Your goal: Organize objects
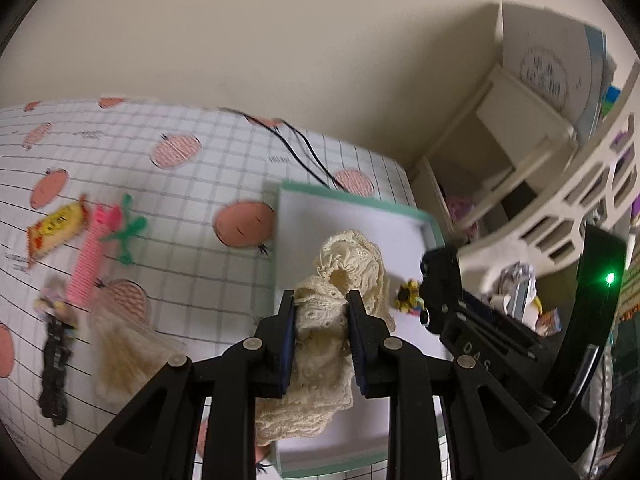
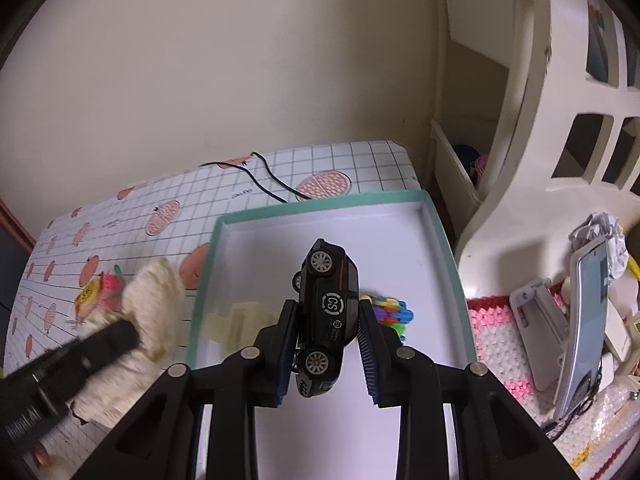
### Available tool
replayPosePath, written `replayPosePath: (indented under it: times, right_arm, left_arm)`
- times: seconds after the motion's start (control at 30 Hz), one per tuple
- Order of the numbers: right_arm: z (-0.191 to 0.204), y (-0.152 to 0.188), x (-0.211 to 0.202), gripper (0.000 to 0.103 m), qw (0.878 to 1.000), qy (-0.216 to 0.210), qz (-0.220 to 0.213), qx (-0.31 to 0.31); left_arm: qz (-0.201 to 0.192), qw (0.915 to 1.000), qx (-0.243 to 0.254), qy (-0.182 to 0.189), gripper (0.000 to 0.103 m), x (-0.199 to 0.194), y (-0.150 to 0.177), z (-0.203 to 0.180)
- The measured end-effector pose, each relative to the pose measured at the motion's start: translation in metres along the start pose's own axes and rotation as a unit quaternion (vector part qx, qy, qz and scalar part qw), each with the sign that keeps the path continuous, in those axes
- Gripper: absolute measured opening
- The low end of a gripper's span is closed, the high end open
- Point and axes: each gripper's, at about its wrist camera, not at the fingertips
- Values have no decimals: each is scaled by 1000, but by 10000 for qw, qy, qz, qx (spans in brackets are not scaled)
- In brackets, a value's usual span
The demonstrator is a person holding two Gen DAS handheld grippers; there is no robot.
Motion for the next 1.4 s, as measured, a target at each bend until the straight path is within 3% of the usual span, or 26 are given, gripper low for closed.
replayPosePath:
  times: [0.57, 1.4]
  right_arm:
    - [-3, 12, 36, 31, 9988, 145, 434, -165]
    - [3, 25, 60, 31, 9967, 196, 731, -307]
  left_arm:
    - [740, 9971, -1, -171, 25, 63, 22, -3]
    - [901, 9952, 99, -366, 27, 83, 29, 0]
Point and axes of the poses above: each gripper's, at about its wrist camera, not at the fingertips, and x roughly the way its jaws point, z to its left, y to its underside, and after that the axes turned 9 degrees about z, right-handed
